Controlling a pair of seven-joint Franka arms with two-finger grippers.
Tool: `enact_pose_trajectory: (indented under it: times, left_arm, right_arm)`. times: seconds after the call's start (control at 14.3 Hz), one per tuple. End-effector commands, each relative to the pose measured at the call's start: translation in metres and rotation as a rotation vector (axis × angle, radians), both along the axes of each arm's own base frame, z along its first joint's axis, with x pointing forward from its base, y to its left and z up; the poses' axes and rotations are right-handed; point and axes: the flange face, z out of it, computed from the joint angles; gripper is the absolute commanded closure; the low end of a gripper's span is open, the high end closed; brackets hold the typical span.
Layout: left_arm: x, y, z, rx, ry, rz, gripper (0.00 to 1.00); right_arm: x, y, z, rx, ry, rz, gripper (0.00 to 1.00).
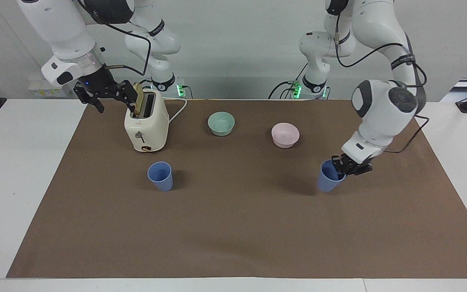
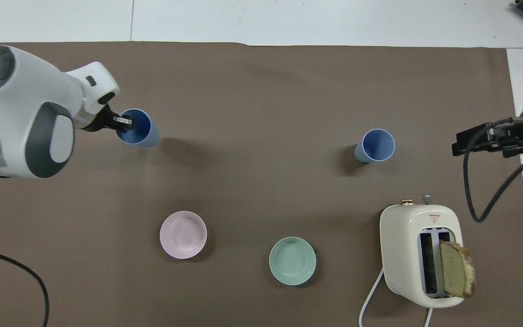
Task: Stack blue cups with both arms
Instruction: 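Carry the blue cup with the left gripper to the table center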
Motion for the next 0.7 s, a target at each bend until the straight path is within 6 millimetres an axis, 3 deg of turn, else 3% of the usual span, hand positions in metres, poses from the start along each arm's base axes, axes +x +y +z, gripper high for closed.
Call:
enact_pose_trajectory:
  times: [0.0, 0.21, 0.35, 0.49, 0.56, 0.63]
  left_arm:
    - [-0.044, -0.047, -0.007, -0.007, 0.001, 0.011, 1.0]
    - [-0.085, -0.123, -0.034, -0.022, -0.008, 0.044, 1.0]
    - [-0.108, -0.161, -0.045, -0.036, -0.024, 0.034, 1.0]
    - [-0.117, -0.173, -0.046, -0.043, -0.037, 0.005, 0.97]
    - [-0.121, -0.18, -0.046, -0.052, -0.034, -0.003, 0.65]
    - [-0.117, -0.18, -0.043, -0.089, -0.021, 0.031, 0.25]
  right_arm:
    - [-0.007, -0.003, -0.001, -0.007, -0.01, -0.013, 0.0]
    - [-0.008, -0.003, -0.003, -0.008, -0.007, -0.012, 0.0]
    - [-0.008, -0.003, -0.004, -0.007, -0.005, -0.012, 0.0]
    - [-0.008, -0.003, -0.004, -0.007, -0.005, -0.012, 0.0]
    - [-0.008, -0.004, -0.004, -0.007, -0.005, -0.013, 0.0]
    - [-0.008, -0.004, -0.003, -0.007, -0.007, -0.012, 0.0]
